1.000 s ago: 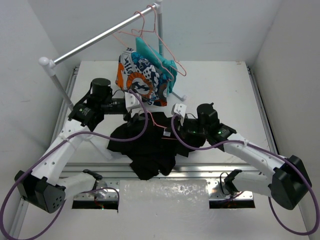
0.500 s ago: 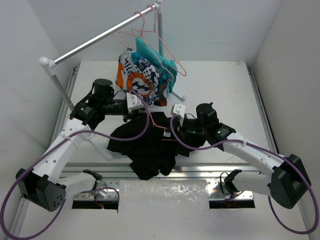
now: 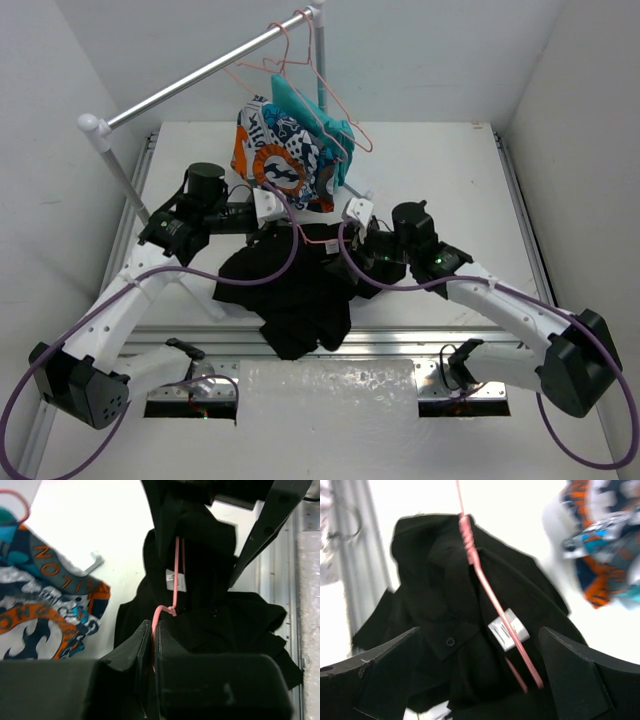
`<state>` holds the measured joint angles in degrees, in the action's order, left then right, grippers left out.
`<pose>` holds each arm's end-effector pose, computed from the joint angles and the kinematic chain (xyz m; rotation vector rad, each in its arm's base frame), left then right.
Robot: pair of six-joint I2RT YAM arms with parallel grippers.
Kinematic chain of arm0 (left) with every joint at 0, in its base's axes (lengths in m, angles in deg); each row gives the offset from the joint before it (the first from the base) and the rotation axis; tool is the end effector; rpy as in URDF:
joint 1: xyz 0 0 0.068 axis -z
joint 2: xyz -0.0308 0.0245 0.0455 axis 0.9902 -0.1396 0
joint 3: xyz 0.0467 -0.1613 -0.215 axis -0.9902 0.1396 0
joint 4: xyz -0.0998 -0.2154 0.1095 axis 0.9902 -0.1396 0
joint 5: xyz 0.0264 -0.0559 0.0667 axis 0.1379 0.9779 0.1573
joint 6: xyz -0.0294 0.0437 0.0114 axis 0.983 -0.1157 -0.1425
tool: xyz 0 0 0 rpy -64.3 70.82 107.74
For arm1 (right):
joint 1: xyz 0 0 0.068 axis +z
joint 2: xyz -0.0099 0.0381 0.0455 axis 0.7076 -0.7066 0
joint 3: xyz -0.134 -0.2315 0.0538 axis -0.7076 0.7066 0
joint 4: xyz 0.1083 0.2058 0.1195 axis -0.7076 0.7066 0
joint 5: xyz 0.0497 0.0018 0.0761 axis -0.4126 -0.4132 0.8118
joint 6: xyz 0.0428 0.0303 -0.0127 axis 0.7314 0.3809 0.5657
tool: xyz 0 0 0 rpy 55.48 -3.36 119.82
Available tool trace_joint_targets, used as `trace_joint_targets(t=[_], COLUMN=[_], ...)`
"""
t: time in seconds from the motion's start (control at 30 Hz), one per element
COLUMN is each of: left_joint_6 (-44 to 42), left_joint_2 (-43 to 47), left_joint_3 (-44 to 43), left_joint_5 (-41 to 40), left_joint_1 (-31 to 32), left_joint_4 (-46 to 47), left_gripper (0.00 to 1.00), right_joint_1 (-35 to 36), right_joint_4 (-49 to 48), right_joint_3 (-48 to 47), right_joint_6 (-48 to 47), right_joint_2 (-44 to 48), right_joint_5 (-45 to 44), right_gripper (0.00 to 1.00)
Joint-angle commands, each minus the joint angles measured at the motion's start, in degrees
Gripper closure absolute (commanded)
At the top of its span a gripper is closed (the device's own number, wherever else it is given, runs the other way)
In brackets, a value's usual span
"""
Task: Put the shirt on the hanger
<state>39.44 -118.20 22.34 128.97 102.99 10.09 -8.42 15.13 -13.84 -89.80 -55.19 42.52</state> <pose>0.2069 -0.1075 0.3589 1.4146 1.3925 -0.6291 0.1993 0.1692 0.2621 -1.0202 1.6943 0.8279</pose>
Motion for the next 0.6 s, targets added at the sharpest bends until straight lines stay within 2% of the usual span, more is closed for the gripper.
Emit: trace_joint_targets(t=[0.0, 0.1, 0.13, 0.2, 0.23, 0.27, 0.3, 0.33, 0.43, 0.57], left_joint_6=[3.63, 3.72, 4.24, 5.21, 6.52, 7.32, 8.02, 9.68, 11.10, 11.10], left_joint_2=[2.33, 1.98, 1.89, 1.81, 1.89, 1.89, 2.07, 2.07, 2.07, 2.16], left_joint_3=[0.97, 1.15, 1.06, 1.06, 1.15, 1.23, 1.23, 1.32, 1.06, 0.88], left_joint_5=[-4.98, -7.10, -7.53, -8.06, -8.68, -9.03, -9.38, -9.47, -9.21, -8.33], left_joint_1=[0.52, 0.52, 0.52, 0.52, 0.52, 0.52, 0.60, 0.61, 1.13, 1.48], left_joint_4=[6.57, 6.04, 5.95, 6.48, 6.83, 7.88, 8.41, 9.46, 10.35, 10.09], left_gripper=[1.00, 1.00, 1.00, 1.00, 1.00, 1.00, 1.00, 1.00, 1.00, 1.00], right_joint_1=[0.12, 0.12, 0.12, 0.12, 0.12, 0.20, 0.12, 0.12, 1.08, 1.52], right_joint_4=[-1.56, -2.52, -2.61, -0.78, 0.45, 1.68, 3.61, 4.32, 4.86, 1.43], right_joint_3=[-5.25, -6.83, -6.92, -7.45, -7.54, -7.45, -7.19, -6.75, -4.73, -1.74], right_joint_6=[3.47, 8.20, 10.48, 12.60, 14.35, 15.42, 16.56, 19.01, 22.97, 25.53], right_joint_2=[1.37, 3.38, 3.83, 4.71, 4.54, 4.36, 4.01, 3.22, 1.82, 1.02], right_joint_5=[-7.04, -12.12, -14.58, -24.15, -27.49, -30.31, -33.99, -35.07, -39.38, -40.53], right_gripper=[0.01, 0.02, 0.05, 0.20, 0.43, 0.52, 0.55, 0.52, 0.33, 0.34])
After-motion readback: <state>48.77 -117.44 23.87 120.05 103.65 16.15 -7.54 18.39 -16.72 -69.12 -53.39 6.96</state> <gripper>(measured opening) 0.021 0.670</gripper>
